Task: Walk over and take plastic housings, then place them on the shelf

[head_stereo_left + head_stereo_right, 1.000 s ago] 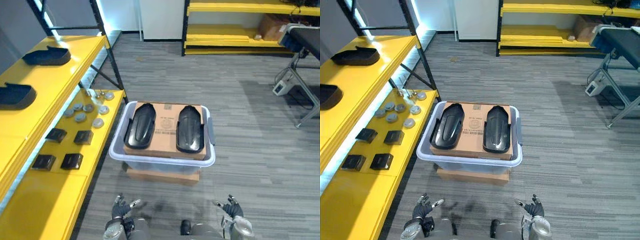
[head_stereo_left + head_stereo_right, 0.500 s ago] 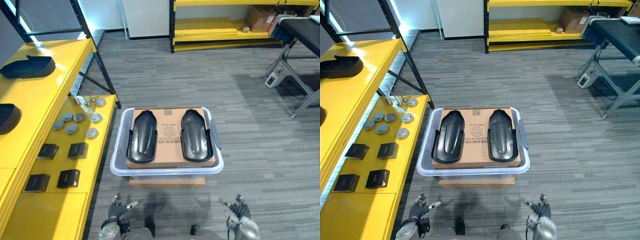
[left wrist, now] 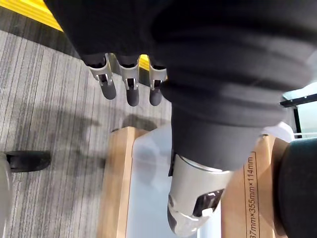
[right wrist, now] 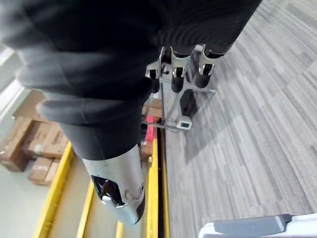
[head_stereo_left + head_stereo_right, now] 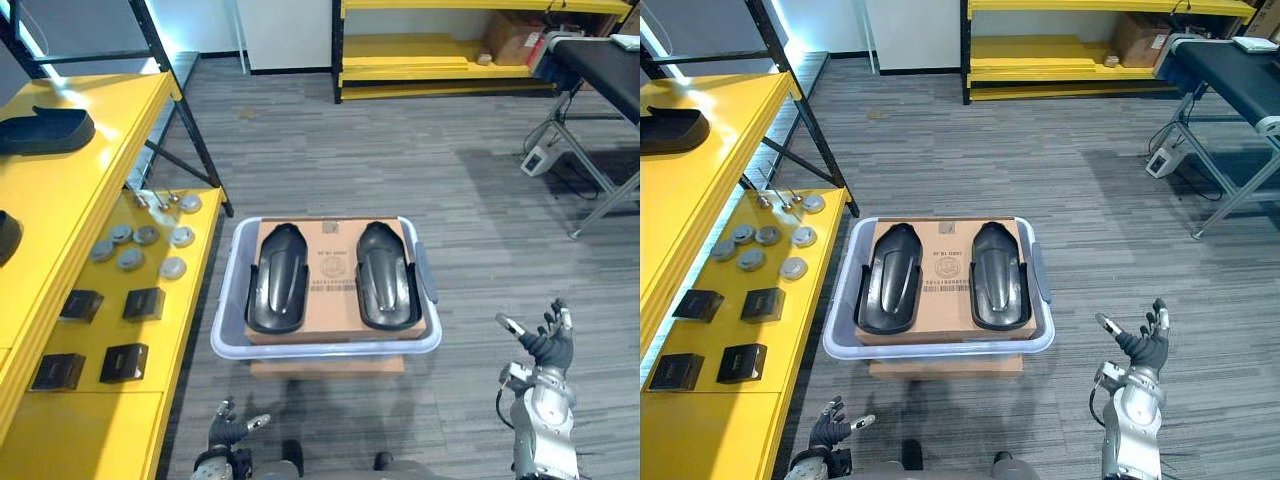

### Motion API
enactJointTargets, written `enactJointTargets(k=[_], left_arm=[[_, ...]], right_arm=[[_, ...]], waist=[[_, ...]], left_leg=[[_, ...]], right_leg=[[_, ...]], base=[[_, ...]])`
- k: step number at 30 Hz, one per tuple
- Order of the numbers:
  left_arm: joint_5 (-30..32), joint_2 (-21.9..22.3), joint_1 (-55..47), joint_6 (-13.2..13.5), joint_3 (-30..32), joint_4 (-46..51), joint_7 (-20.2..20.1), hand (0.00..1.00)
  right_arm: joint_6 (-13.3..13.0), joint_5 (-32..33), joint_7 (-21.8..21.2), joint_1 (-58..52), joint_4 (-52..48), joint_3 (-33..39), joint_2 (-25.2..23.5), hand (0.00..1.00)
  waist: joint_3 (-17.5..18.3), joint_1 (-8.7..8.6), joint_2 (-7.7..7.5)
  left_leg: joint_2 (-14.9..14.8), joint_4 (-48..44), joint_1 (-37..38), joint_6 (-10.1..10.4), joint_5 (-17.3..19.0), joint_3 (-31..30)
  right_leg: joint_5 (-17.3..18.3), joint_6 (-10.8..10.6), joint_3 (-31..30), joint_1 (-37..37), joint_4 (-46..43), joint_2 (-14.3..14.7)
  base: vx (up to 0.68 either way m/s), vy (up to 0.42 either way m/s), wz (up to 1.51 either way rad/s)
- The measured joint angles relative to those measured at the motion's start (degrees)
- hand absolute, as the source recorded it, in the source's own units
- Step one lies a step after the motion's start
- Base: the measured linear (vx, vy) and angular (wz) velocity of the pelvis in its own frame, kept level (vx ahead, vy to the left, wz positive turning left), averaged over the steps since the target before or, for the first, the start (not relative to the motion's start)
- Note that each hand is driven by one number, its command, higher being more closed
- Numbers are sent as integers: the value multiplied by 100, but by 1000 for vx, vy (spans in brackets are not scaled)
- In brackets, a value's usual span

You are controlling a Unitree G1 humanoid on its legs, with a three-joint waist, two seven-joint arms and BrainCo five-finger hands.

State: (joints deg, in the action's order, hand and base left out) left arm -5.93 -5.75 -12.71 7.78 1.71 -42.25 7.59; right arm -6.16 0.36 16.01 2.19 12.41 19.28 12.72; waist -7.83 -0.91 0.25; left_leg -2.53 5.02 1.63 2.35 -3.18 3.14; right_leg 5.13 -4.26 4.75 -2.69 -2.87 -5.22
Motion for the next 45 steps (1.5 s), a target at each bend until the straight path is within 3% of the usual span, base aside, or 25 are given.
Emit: enactJointTargets(k=[5,8,15,21,22,32,37,45], left_arm=[[-8,-4,32,19,-101,1,6,0],[-16,-2,54,31,-179,8,9,0],[-73,-9,396,108,-378,9,136,0],[-246,-5,735,214,-577,19,273,0],[-258,-3,775,221,-616,19,291,0],[-475,1,1006,265,-714,15,400,0],[-476,2,1011,265,-842,17,395,0],[-487,2,1003,244,-841,284,361,0]], right_arm=[[149,-99,66,953,1018,-242,324,0],[265,-101,119,1391,1452,-254,351,0],[433,-108,243,2753,2781,-533,435,0],[562,-149,360,3529,3743,-610,480,0],[625,-144,460,3643,3867,-581,481,100],[665,22,650,4049,4313,-378,665,100],[660,130,650,4033,4252,-393,689,100],[665,-13,613,2867,2813,-450,429,100]], waist=[[-95,77,101],[-314,191,166],[-953,223,208],[-1283,341,284],[-1336,335,293],[-1592,302,291],[-1593,198,289],[-1575,157,264]], left_leg=[[56,35,-386,-42,-210,-321],[94,36,-494,-65,-273,-404],[162,39,-924,-125,-488,-616],[172,42,-1109,-96,-563,-643],[173,44,-1132,-95,-572,-663],[152,62,-1233,-45,-633,-696],[145,60,-1229,-44,-632,-681],[97,63,-926,-40,-628,-594]], right_leg=[[-92,-18,286,212,19,-38],[-148,-32,325,294,46,-68],[-292,-60,572,533,111,-119],[-353,-51,614,704,112,-118],[-354,-50,617,721,112,-116],[-379,-36,631,817,103,-96],[-379,-37,622,816,103,-94],[-379,-39,589,536,96,-97]], base=[[-88,3,32],[-54,27,17],[-50,23,17],[-32,7,3],[-28,2,6],[-17,-2,1],[0,0,0],[-16,0,-2]])
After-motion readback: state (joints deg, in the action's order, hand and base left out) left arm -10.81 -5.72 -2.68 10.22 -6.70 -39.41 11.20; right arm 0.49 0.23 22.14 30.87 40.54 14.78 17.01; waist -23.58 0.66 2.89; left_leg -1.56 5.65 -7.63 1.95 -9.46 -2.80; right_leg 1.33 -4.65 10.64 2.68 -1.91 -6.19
